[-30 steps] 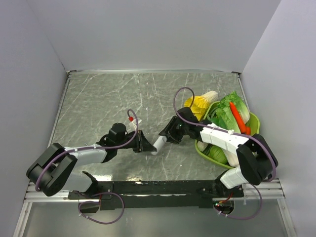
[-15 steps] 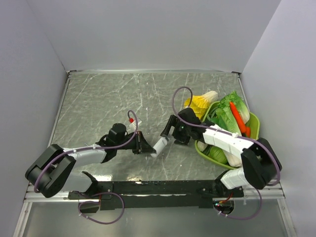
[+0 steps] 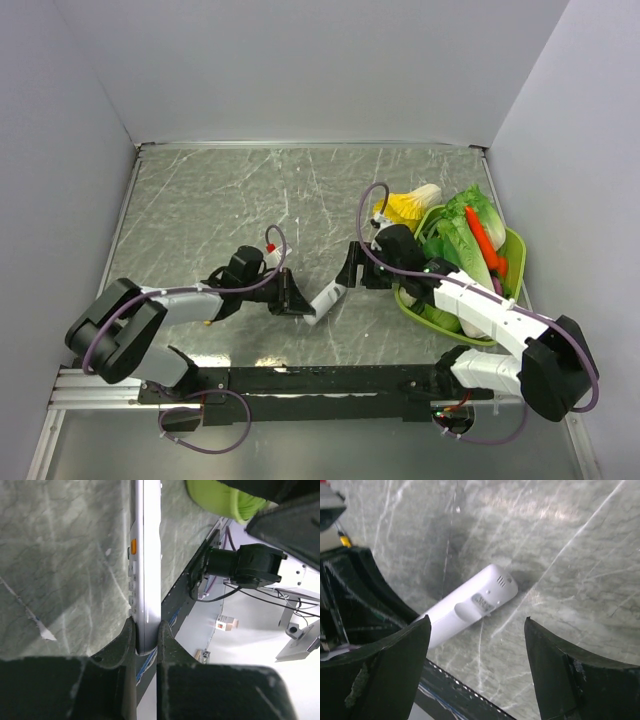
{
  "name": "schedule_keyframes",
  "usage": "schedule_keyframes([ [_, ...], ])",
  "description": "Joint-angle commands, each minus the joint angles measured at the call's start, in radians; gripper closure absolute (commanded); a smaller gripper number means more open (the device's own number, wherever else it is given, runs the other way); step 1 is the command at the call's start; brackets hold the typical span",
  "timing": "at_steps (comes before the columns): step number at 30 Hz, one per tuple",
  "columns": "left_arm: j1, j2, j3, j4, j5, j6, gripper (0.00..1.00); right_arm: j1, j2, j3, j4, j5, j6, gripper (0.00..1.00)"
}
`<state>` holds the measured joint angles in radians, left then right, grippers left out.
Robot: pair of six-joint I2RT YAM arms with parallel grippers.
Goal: Unload the batteries from the remote control
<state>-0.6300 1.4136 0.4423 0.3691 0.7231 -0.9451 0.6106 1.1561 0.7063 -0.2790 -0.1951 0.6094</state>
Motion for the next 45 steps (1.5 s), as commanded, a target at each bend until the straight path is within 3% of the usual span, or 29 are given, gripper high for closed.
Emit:
schedule_keyframes([
  [1,0.007,0.051,0.035,0.039,0.067,-0.026,0.88,-0.003,-0.012,-0.036,0.04,-0.055,-0.028,0.18],
  [7,0.012,0.088,0.026,0.063,0.075,-0.043,0.78,0.014,-0.029,-0.093,0.101,-0.112,-0.022,0.19],
  [8,0.012,0.088,0.019,0.079,0.081,-0.046,0.72,0.02,-0.03,-0.102,0.125,-0.121,-0.022,0.19],
  [11,0.012,0.085,0.004,0.108,0.084,-0.055,0.65,0.026,-0.018,-0.129,0.173,-0.15,-0.022,0.21],
  [17,0.013,0.065,-0.043,0.198,0.091,-0.087,0.6,0.029,0.045,-0.13,0.227,-0.204,-0.007,0.26],
  [28,0.013,0.044,-0.126,0.431,0.104,-0.172,0.68,0.031,0.113,-0.117,0.27,-0.196,0.027,0.32],
  [35,0.013,0.059,-0.128,0.469,0.111,-0.185,0.79,0.034,0.102,-0.125,0.27,-0.204,0.02,0.33],
  [41,0.013,0.073,-0.128,0.452,0.093,-0.165,0.62,0.034,0.106,-0.125,0.227,-0.159,0.029,0.34],
  [45,0.013,0.026,-0.136,0.358,-0.017,-0.098,0.51,0.034,0.068,-0.142,0.225,-0.152,0.033,0.33],
])
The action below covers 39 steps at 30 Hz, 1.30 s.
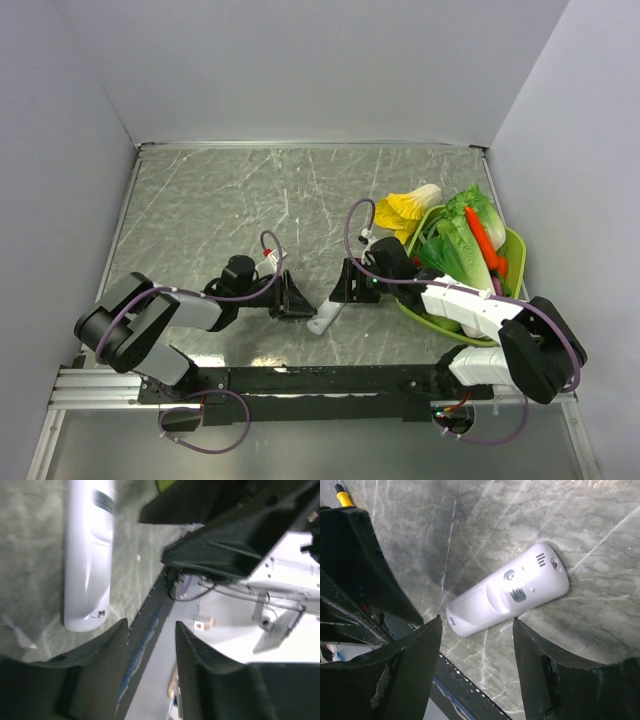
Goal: Unload the batteries from the remote control
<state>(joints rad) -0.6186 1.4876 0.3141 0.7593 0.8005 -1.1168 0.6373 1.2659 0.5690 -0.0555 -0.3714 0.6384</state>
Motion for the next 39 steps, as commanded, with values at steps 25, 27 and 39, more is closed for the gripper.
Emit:
schedule_keyframes([
  [25,0.003,-0.423,-0.11,-0.453,-0.393,-0.006,0.56,0.285,0.15,0.235,-0.212,0.246,-0.358,0.39],
  [27,0.003,-0.403,-0.131,-0.419,-0.367,-0.026,0.57,0.305,0.162,0.238,-0.208,0.268,-0.367,0.39],
  [39,0.003,-0.251,-0.156,-0.284,-0.314,-0.034,0.61,0.466,0.248,0.307,-0.268,0.596,-0.382,0.39],
])
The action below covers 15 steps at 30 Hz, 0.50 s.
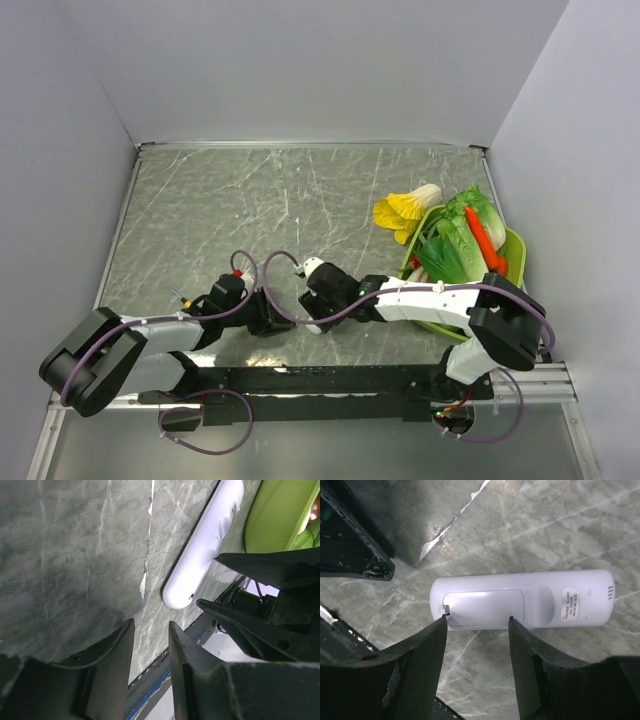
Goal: Unload the batteries from the remote control
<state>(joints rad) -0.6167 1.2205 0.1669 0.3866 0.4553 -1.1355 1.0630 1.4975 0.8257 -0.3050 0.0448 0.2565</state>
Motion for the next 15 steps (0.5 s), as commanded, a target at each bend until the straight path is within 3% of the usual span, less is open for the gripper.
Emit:
schedule_keyframes([
  [1,0.002,0.019,-0.009,0.089,0.029,-0.015,0.61,0.04,0.012,0.064,-0.029,0.193,0.038,0.38],
  [6,0.002,0.013,0.005,0.069,0.013,-0.013,0.57,-0.046,-0.074,0.095,-0.086,0.181,0.136,0.26],
  [11,0.002,0.001,0.005,0.054,-0.006,-0.017,0.5,-0.191,-0.114,0.112,-0.147,0.058,0.165,0.25],
  [13,0.002,-0.009,0.005,0.046,-0.001,-0.023,0.47,-0.212,-0.131,0.093,-0.122,-0.023,0.104,0.25],
  [14,0.002,-0.013,0.013,0.034,0.002,-0.023,0.46,-0.204,-0.15,0.076,-0.093,-0.143,0.046,0.24],
  [15,0.002,-0.022,0.019,0.02,-0.009,-0.02,0.45,-0.196,-0.17,0.057,-0.062,-0.204,-0.099,0.21],
])
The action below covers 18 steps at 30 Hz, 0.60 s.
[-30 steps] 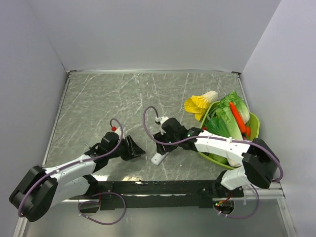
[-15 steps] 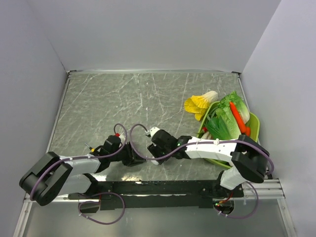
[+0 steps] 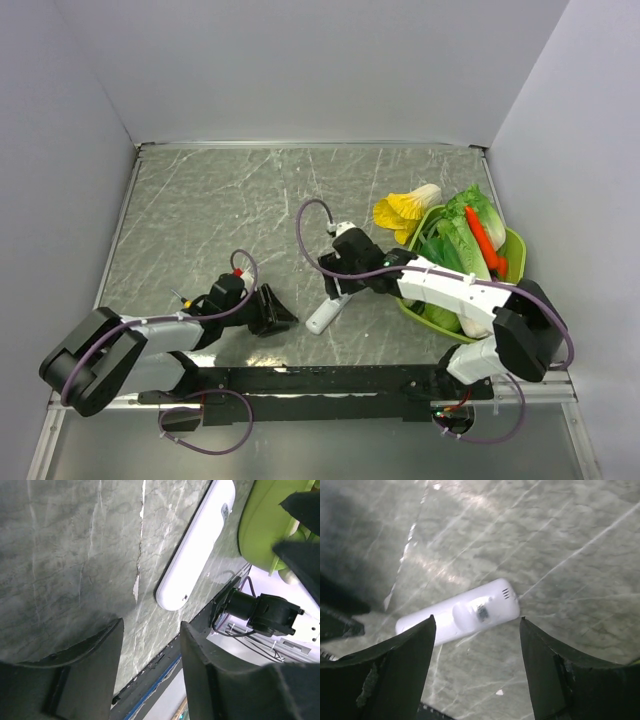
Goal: Unload the batteries from the remote control
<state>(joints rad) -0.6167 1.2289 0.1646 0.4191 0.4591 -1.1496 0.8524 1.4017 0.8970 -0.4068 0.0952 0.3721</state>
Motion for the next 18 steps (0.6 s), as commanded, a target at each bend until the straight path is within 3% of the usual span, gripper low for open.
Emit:
schedule_keyframes([
  [1,0.002,-0.051,0.032,-0.066,-0.026,0.004,0.45,0.037,-0.101,-0.036,0.078,-0.303,-0.296,0.21],
  [4,0.026,-0.106,0.076,-0.201,-0.111,-0.005,0.39,0.037,-0.156,-0.043,0.175,-0.344,-0.473,0.19],
  [7,0.115,-0.175,0.056,-0.203,-0.067,-0.053,0.36,0.052,-0.196,-0.085,0.267,-0.408,-0.675,0.17],
  [9,0.17,-0.224,0.046,-0.219,-0.045,-0.064,0.34,0.06,-0.164,-0.066,0.226,-0.361,-0.813,0.17],
  [12,0.219,-0.262,0.084,-0.354,-0.071,-0.033,0.3,0.065,-0.103,-0.012,0.019,-0.471,-1.025,0.19],
  [15,0.29,-0.275,0.107,-0.452,-0.076,-0.003,0.21,0.071,-0.093,-0.035,0.035,-0.538,-1.116,0.19],
  [18,0.376,-0.285,0.107,-0.477,-0.024,0.002,0.17,0.103,-0.084,-0.099,0.135,-0.508,-1.199,0.18],
])
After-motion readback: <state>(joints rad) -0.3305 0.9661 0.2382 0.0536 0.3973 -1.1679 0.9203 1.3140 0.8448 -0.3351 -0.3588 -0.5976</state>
